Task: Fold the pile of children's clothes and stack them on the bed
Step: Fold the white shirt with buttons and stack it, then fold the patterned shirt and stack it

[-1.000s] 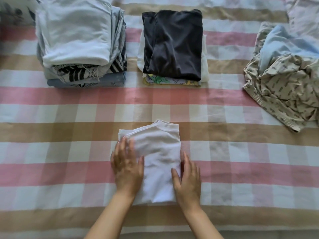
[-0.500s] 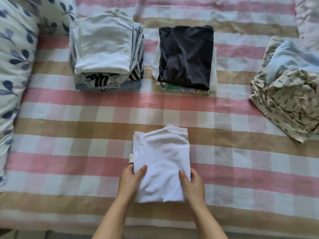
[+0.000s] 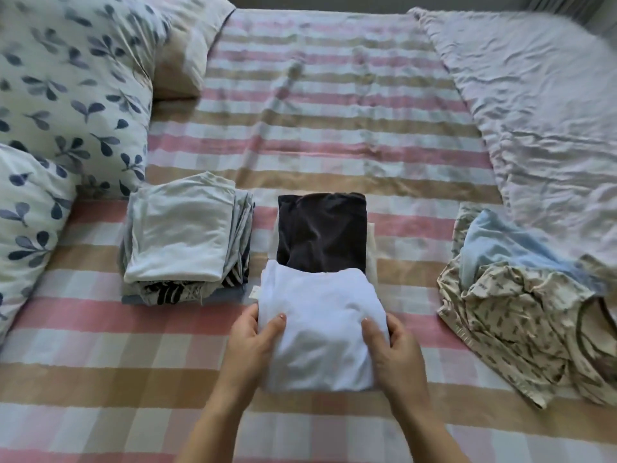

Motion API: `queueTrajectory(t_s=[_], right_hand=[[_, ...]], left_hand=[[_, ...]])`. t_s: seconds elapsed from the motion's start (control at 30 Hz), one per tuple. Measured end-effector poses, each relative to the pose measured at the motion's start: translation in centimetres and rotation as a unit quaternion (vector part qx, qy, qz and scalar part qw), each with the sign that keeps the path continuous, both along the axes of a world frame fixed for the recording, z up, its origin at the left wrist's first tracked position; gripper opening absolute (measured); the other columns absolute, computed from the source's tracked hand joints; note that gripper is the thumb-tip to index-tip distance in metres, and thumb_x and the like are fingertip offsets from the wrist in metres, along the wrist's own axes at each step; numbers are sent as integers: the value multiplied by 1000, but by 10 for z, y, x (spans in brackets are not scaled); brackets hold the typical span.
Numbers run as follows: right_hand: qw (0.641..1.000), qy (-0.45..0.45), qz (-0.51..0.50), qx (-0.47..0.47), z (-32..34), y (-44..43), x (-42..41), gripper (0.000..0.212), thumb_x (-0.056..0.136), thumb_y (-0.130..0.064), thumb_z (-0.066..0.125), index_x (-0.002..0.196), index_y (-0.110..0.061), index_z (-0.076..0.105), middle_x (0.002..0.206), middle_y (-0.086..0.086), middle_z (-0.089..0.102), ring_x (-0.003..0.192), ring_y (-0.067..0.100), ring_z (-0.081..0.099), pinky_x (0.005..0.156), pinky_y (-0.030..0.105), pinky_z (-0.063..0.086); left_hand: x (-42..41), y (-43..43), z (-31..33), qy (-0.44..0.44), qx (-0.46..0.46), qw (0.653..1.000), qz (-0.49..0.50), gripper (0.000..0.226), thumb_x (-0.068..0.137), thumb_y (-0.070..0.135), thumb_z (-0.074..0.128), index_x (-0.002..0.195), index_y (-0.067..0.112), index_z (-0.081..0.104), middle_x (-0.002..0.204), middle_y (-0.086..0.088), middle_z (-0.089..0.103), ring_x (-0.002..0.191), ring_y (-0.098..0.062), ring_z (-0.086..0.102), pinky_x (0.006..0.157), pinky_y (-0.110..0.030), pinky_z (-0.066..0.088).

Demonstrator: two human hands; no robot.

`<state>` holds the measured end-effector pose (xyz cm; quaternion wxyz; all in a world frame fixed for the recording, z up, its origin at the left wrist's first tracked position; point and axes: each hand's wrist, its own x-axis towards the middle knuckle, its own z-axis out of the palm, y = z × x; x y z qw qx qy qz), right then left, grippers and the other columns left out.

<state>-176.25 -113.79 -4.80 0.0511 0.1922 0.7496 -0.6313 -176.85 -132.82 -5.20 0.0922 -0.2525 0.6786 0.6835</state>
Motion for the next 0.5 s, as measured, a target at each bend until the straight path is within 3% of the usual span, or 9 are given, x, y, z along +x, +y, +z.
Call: queueTrajectory(t_s=[0.07, 0.23, 0.3, 0.43, 0.5], right_hand=[[999, 34, 7, -3, 5, 1, -48, 11, 90, -16, 58, 84, -24, 64, 79, -8, 70, 70, 2, 64, 63, 19, 50], [995, 93, 15, 20, -15, 1, -151, 12, 91, -16, 57, 84, -25, 60, 80, -3, 67, 68, 6, 61, 64, 24, 48], [996, 85, 11, 16, -36, 2, -178, 14, 91, -15, 56, 85, -27, 59, 83, -4, 67, 73, 9, 62, 68, 26, 50], [1000, 10, 13, 22, -86, 4, -190, 7, 93, -13, 53, 91, -10, 59, 90, 11, 66, 80, 23, 61, 73, 34, 48], [999, -23, 9, 34, -103, 4, -181, 7, 94, -16, 51, 90, -14, 57, 89, 10, 65, 80, 23, 61, 70, 33, 48]], left_hand=[[-49, 1, 2, 35, -4, 999, -9, 12, 86, 11, 63, 96, 16, 64, 93, -9, 72, 84, -27, 68, 75, -43, 55], [-162, -1, -19, 80, 15, 997, -14, 11, 86, 11, 62, 94, 18, 65, 85, -4, 71, 70, -18, 68, 58, -30, 54], [-191, -2, -40, 72, 5, 997, -20, 11, 86, 11, 62, 96, 15, 65, 88, -7, 70, 72, -22, 66, 66, -35, 54], [-205, 3, -83, 9, -47, 998, -37, 10, 88, 11, 59, 98, 9, 59, 106, -19, 65, 91, -32, 63, 86, -49, 51], [-195, 5, -92, -34, -91, 995, -39, 15, 88, 14, 60, 102, 9, 56, 108, -18, 63, 96, -33, 61, 88, -51, 50]])
